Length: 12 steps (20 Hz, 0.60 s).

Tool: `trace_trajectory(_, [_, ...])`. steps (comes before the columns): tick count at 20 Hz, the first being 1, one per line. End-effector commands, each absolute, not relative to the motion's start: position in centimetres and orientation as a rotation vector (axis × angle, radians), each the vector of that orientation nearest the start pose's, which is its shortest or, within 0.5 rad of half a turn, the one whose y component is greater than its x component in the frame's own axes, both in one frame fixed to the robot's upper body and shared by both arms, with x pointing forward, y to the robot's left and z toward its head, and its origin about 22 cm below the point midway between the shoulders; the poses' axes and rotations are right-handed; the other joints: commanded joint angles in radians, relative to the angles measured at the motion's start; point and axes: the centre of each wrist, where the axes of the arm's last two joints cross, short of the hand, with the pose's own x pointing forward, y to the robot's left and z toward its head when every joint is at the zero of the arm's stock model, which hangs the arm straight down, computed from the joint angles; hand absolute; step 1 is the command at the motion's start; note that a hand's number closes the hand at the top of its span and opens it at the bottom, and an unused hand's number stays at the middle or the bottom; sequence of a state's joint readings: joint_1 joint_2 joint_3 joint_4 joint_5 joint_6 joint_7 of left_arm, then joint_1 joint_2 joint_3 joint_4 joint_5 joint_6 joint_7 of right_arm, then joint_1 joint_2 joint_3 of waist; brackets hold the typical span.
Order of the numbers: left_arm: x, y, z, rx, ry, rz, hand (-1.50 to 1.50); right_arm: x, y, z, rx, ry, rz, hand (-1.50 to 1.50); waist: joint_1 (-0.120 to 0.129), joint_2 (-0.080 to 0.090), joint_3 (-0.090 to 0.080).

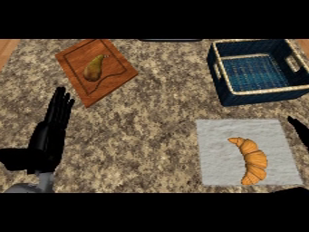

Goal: Pick the croissant from the placemat and place it in the basket

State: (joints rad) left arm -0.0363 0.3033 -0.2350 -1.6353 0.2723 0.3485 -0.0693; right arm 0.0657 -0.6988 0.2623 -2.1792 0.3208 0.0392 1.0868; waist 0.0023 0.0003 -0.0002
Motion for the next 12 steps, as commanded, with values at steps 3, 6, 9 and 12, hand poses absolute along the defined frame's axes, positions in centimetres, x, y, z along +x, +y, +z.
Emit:
trace_trajectory(3, [22.8,23.3,3.0,0.103,-1.677,0.043,0.00,18.0,-26.0,12.9,-0.865,-0.833,0.589,-1.50,-0.004,-0.002,0.000])
trace_trajectory(6, [25.7,23.1,2.5,0.080,-1.670,0.060,0.00,19.5,-24.6,12.2,-0.882,-0.862,0.596,-1.50,-0.004,0.000,0.000])
trace_trajectory(9, [24.3,24.0,1.3,0.086,-1.674,0.060,0.00,20.6,-23.8,12.4,-0.882,-0.848,0.573,-1.50,0.000,0.000,0.000])
trace_trajectory(12, [24.0,22.2,1.9,0.096,-1.668,0.069,0.00,20.6,-23.7,10.7,-0.870,-0.850,0.586,-1.50,-0.002,0.000,0.000])
